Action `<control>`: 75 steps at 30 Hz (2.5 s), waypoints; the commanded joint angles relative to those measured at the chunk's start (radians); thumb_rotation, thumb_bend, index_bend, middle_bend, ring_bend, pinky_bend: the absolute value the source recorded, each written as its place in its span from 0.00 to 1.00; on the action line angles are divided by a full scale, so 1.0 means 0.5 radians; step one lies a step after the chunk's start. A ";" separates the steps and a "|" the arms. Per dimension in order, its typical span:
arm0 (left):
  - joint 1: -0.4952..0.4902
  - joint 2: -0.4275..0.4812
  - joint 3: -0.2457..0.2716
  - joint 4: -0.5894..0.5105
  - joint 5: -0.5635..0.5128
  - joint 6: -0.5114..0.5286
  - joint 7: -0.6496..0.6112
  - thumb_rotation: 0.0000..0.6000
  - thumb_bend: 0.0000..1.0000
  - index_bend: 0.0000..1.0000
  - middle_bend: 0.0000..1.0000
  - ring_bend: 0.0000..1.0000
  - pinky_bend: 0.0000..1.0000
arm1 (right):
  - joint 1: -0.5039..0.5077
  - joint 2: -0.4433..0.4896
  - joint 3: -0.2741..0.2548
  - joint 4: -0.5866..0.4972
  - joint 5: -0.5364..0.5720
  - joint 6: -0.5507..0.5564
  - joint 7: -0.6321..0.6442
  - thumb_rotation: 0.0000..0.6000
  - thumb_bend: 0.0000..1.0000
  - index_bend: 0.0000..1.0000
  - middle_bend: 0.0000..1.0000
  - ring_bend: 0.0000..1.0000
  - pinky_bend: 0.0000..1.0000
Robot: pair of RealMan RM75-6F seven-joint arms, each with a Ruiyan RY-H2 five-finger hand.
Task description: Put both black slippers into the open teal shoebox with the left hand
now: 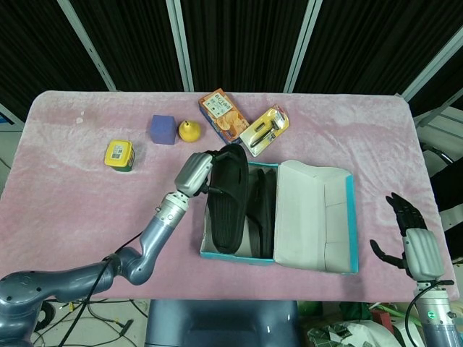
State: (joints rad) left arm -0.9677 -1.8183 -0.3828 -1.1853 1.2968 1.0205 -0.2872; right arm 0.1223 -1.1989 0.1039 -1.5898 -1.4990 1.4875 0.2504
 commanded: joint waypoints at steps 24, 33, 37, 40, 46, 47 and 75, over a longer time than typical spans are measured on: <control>-0.168 -0.494 0.254 0.926 0.382 0.221 -0.457 1.00 0.25 0.40 0.46 0.40 0.41 | -0.010 0.002 0.005 0.023 0.016 -0.007 0.046 1.00 0.22 0.00 0.02 0.00 0.09; -0.141 -0.479 0.339 0.952 0.411 0.182 -0.412 1.00 0.25 0.40 0.47 0.40 0.44 | -0.003 0.004 0.009 0.003 0.018 -0.017 0.019 1.00 0.22 0.00 0.02 0.00 0.09; -0.131 -0.455 0.357 0.941 0.398 0.132 -0.343 1.00 0.25 0.39 0.47 0.40 0.50 | -0.001 0.004 0.010 -0.002 0.021 -0.020 0.012 1.00 0.23 0.00 0.02 0.00 0.09; -0.118 -0.436 0.343 0.899 0.355 0.088 -0.264 1.00 0.25 0.37 0.46 0.40 0.51 | 0.000 0.003 0.011 -0.005 0.022 -0.022 0.009 1.00 0.23 0.00 0.02 0.00 0.09; -0.078 -0.352 0.313 0.708 0.244 -0.020 -0.007 0.95 0.22 0.33 0.42 0.40 0.52 | 0.000 0.002 0.011 -0.004 0.029 -0.028 0.011 1.00 0.23 0.00 0.02 0.00 0.09; -0.067 -0.327 0.308 0.653 0.212 -0.054 0.057 0.93 0.20 0.33 0.40 0.40 0.52 | 0.000 0.001 0.011 -0.003 0.030 -0.030 0.012 1.00 0.22 0.00 0.02 0.00 0.09; -0.024 0.047 0.180 -0.113 -0.381 -0.433 0.842 0.21 0.00 0.00 0.00 0.00 0.03 | 0.006 -0.010 0.012 0.010 0.032 -0.043 0.019 1.00 0.22 0.00 0.02 0.00 0.09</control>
State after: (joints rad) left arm -0.9813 -1.8012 -0.2934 -1.2349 1.1066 0.8057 0.1331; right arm 0.1252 -1.2041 0.1100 -1.5850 -1.4830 1.4658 0.2598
